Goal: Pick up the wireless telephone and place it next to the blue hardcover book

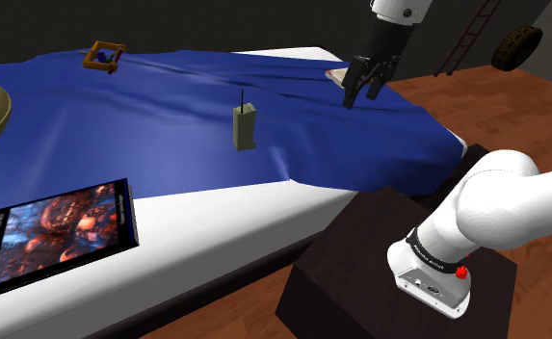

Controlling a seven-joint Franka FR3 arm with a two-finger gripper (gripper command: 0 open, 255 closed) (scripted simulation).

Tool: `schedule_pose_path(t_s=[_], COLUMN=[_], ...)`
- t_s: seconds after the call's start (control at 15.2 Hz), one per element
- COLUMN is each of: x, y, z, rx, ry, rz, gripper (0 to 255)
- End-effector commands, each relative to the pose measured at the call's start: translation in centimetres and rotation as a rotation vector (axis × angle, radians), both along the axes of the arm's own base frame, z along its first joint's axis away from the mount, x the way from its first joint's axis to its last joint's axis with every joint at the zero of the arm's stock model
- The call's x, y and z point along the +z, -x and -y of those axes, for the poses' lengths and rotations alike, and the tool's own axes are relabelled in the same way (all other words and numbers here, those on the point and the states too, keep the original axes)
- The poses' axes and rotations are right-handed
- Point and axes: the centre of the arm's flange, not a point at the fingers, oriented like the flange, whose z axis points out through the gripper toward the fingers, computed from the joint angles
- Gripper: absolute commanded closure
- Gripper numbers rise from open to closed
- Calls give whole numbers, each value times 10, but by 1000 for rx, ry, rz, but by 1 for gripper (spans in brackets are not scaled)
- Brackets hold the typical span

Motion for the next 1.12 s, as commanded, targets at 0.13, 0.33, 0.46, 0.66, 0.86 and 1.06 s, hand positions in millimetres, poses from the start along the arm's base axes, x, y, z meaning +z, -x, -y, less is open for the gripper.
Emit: schedule_pose_path(t_s=[0.13,0.33,0.46,0.66,0.86,1.06], x=[-11,-26,-37,-53,-68,-84], y=[-23,-58,-82,-118,-155,-192], z=[9,19,24,29,31,30], rx=[63,156,219,313,407,501], ry=[8,19,26,38,49,61], rz=[-1,-3,-4,-6,-8,-10], gripper=[0,0,0,0,0,0])
